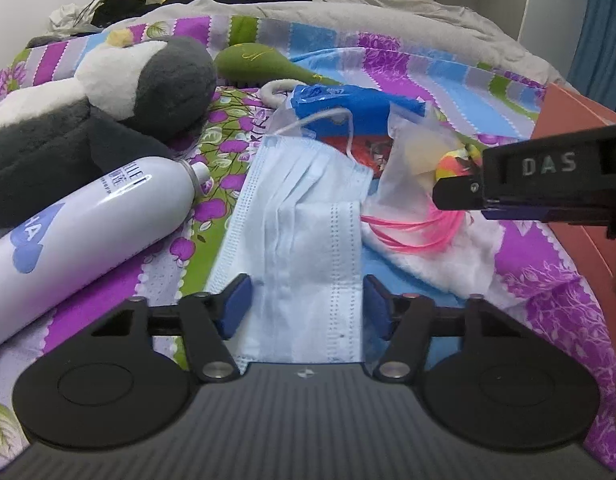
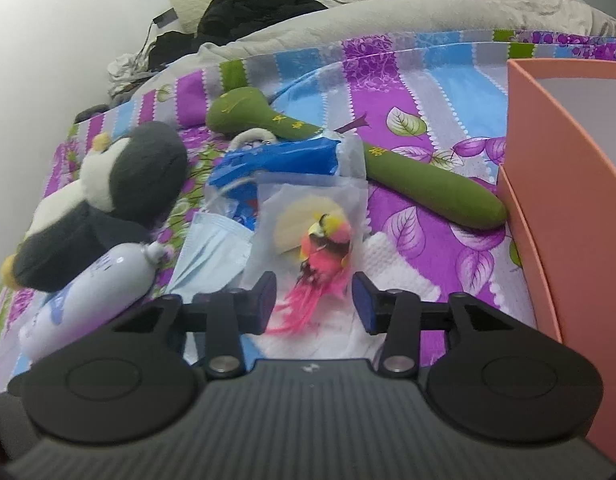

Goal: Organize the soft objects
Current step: 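Grasp the white face mask with the left tool while the right tool grasps the pink-feathered yellow toy, then lift the mask with the left tool while the right tool lifts the yellow toy toward the box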

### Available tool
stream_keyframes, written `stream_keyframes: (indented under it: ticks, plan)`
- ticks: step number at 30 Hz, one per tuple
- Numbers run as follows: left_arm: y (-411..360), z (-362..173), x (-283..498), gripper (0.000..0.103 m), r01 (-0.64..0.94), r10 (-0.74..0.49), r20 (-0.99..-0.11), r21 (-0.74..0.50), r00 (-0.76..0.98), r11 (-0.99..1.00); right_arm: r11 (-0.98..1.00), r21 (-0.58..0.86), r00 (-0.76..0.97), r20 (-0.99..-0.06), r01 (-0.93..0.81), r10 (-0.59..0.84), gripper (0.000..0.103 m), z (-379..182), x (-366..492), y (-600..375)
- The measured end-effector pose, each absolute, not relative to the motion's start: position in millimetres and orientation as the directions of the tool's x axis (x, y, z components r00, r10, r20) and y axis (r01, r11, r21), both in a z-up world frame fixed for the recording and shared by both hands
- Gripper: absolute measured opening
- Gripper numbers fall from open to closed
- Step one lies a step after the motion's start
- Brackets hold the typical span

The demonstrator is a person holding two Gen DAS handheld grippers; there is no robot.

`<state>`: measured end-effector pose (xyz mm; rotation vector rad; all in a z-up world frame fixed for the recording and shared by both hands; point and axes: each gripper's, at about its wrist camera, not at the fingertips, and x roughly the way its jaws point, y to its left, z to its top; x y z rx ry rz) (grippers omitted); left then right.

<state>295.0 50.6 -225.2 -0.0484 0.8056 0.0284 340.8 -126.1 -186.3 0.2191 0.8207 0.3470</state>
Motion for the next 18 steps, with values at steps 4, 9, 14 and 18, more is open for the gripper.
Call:
stream_keyframes:
  ticks: [4,9,14,18]
  plan:
    - [49,-229,299,0.051,-0.031,0.018,-0.715,-0.005,0.699,0.999,0.920,0.327,0.623,-0.680,-0.215,0.387,0.032,-196,350,-122]
    - [50,-231,299,0.022,-0.041,0.043,-0.707,0.019,0.706,0.999,0.920,0.321,0.624,-0.678,-0.223,0.388,0.025,-198,351,-123]
    - [61,-224,298,0.010,-0.114,0.046,-0.703,-0.051,0.710,0.992,0.920,0.320,0.630,-0.673,-0.225,0.388,0.025,-192,347,-126]
    - [64,-215,292,0.009,-0.138,0.045,-0.697,-0.079,0.716,0.987,0.923,0.308,0.632,-0.674,-0.231,0.383,0.025,-187,340,-127]
